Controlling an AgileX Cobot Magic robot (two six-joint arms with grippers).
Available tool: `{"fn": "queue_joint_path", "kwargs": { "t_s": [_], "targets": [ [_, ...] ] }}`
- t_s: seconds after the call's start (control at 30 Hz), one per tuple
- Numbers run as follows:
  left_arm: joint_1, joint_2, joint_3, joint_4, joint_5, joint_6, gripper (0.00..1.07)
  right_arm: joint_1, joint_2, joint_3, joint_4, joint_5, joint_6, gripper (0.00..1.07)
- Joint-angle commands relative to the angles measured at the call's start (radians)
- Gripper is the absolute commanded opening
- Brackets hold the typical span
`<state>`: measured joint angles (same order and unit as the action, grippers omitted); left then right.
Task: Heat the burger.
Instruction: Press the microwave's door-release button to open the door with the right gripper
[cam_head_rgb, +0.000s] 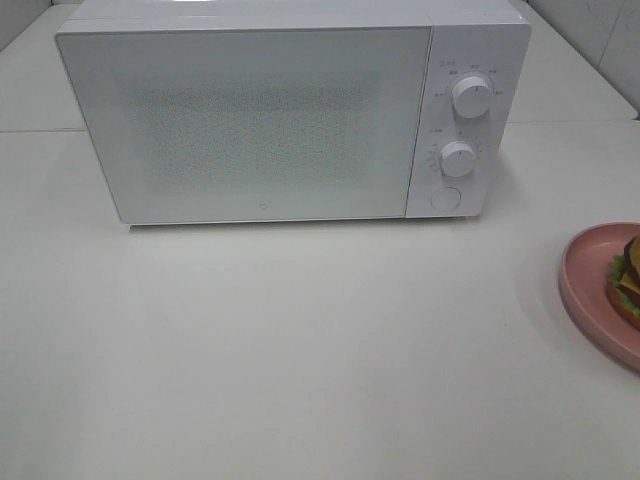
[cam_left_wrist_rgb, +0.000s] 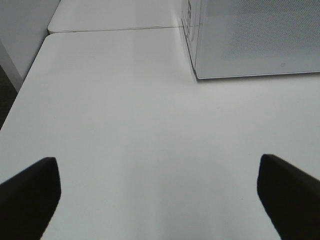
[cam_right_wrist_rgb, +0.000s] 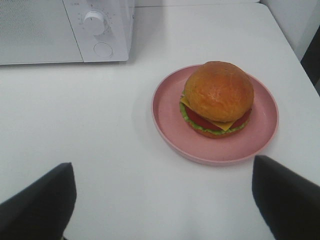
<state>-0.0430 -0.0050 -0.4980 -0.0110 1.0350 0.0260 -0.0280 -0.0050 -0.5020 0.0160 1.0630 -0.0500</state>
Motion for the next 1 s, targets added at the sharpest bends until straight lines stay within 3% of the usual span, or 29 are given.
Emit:
{"fn": "queue_joint_path", "kwargs": {
  "t_s": [0.03,0.6,0.77,0.83,0.87,0.9,0.93,0.97,1.0],
  "targets": [
    [-0.003,-0.021,0.002,-0.006,-0.004,-0.007,1.02,0.002,0.000,0.001,-0.006,-0.009,-0.005,0.92],
    [-0.003,-0.021,0.002,-0.006,-0.004,-0.007,1.02,0.002,0.008,-0.020,-0.016,-0.048,-0.043,0.92],
    [-0.003,-0.021,0.002,-0.006,-0.004,-0.007,1.02,0.002,0.071,-0.026,-0.010,-0.330,-0.052,0.90],
    [-0.003,-0.021,0.002,-0.006,-0.004,-0.007,1.02,0.002,0.146,-0.018,-0.010,-0.484,-0.099,0.79],
    [-0.003,-0.021,0.002,-0.006,-0.004,-0.007,1.02,0.002,0.146,-0.018,-0.010,-0.484,-0.099,0.79],
    [-0.003,-0.021,0.002,-0.006,-0.004,-0.007,1.02,0.002,0.210,-0.001,-0.005,-0.598,-0.124,0.61],
    [-0.003,-0.021,0.002,-0.006,-0.004,-0.007,1.02,0.002,0.235,0.010,-0.002,-0.661,-0.124,0.49],
    [-0.003,-0.021,0.002,-0.006,-0.004,-0.007,1.02,0.002,0.235,0.010,-0.002,-0.661,-0.124,0.49],
    [-0.003,-0.021,0.002,-0.006,-0.004,-0.007,1.02,0.002,0.295,0.042,0.006,-0.785,-0.113,0.25]
  ]
}}
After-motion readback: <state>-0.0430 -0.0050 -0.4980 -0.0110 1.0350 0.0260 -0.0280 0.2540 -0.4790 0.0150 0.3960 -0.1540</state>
